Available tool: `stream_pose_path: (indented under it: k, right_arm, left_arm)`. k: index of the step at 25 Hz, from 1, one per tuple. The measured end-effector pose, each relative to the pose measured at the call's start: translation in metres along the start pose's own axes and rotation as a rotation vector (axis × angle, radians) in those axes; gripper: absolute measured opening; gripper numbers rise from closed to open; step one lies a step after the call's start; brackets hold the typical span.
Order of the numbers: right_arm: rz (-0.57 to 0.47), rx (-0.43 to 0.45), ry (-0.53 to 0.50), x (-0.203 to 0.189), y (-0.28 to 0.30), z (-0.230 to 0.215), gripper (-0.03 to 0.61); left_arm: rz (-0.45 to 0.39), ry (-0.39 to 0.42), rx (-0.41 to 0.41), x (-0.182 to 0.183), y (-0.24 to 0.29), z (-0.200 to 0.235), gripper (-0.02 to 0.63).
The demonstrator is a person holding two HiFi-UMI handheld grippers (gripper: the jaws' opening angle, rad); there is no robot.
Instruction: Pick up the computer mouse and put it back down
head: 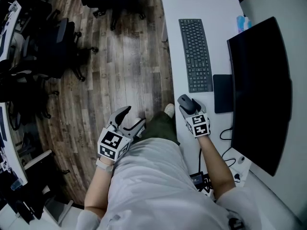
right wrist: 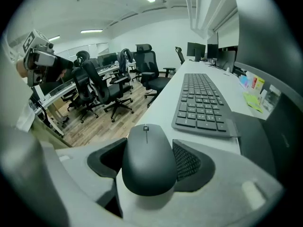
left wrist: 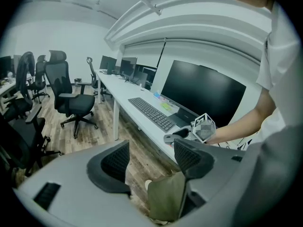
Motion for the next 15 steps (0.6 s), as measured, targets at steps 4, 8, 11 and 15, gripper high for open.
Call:
stream_pose_path:
  k: [4, 8, 11, 15]
  right_arm:
    - [0.017, 0.005, -0.012, 0.001, 0.005, -0.003, 0.299]
    - [0.018, -0.004, -0.024, 0.004, 0.008, -0.004, 0.299]
    - [0.027, -0.007, -0.032, 0.005, 0.01, -0.004, 0.299]
    - [0.024, -0.008, -0.014, 0.004, 0.012, -0.004, 0.299]
  left_arm:
    - [0.001, -0.016, 0.012, 0.0, 0.0, 0.001, 0.295]
    - [0.0, -0.02, 0.015, 0.0, -0.002, 0.002, 0.295]
    - [-0.002, -0.024, 0.018, -0.001, -0.003, 0.003, 0.295]
    - [-0.007, -0.024, 0.017, -0.003, -0.003, 0.004, 0.295]
Point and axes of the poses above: the fingertips, and each gripper's own axes: y forward along the fingers, z to its left, x out of its top, the point moved 3 cm from there along -y, backward along the fingers, and after that the axes turned 9 degrees about x, right-handed, at the moved point
